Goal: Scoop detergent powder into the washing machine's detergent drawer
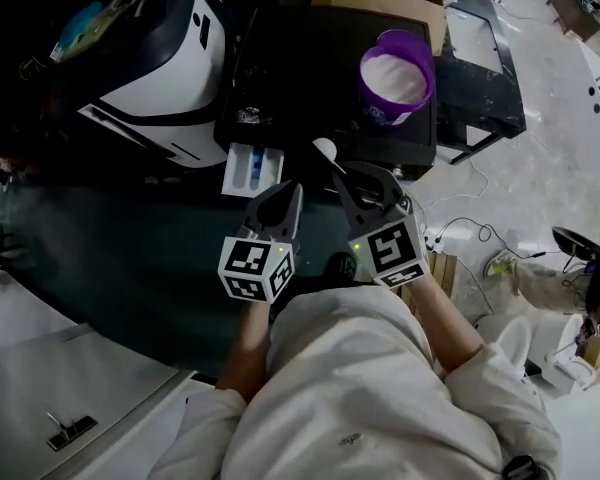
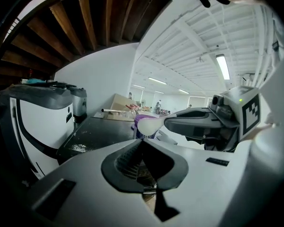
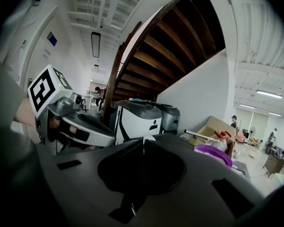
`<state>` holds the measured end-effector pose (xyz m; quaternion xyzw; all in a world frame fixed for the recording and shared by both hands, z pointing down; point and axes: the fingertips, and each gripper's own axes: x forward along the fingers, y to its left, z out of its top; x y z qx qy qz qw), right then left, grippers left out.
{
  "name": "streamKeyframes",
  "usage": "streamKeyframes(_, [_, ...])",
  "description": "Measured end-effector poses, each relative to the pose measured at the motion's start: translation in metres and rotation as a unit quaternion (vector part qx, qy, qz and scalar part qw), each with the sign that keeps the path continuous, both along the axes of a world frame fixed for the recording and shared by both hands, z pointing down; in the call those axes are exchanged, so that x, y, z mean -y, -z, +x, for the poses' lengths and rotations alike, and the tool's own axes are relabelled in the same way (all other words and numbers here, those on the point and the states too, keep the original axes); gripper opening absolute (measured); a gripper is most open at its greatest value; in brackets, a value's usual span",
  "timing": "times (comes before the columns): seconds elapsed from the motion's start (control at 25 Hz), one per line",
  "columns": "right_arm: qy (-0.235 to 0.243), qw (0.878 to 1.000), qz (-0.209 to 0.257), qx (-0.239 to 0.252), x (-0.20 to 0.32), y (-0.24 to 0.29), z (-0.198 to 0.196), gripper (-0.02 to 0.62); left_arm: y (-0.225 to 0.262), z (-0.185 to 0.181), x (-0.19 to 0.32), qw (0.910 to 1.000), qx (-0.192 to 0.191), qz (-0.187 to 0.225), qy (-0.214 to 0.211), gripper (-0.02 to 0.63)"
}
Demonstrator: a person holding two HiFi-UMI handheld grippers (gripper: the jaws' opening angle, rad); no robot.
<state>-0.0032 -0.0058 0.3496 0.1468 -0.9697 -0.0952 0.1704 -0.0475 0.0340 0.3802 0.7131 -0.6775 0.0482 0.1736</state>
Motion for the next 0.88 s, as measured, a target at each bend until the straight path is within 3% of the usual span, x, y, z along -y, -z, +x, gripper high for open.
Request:
streamKeyframes(0.4, [-0.017,0.999,-0.024,0.023,0.008,0.004,0.025,0.011,0.005,0.028,0.015,0.9997,0.009,0.005,-0.023,0.018])
streamKeyframes(0.88, [-0.025,0.998,-0.036,0.035,0.016,0.005,0.032,0.011,0.011,0.033,0.023,0.9995,0.015,0.011,-0.027,0.018])
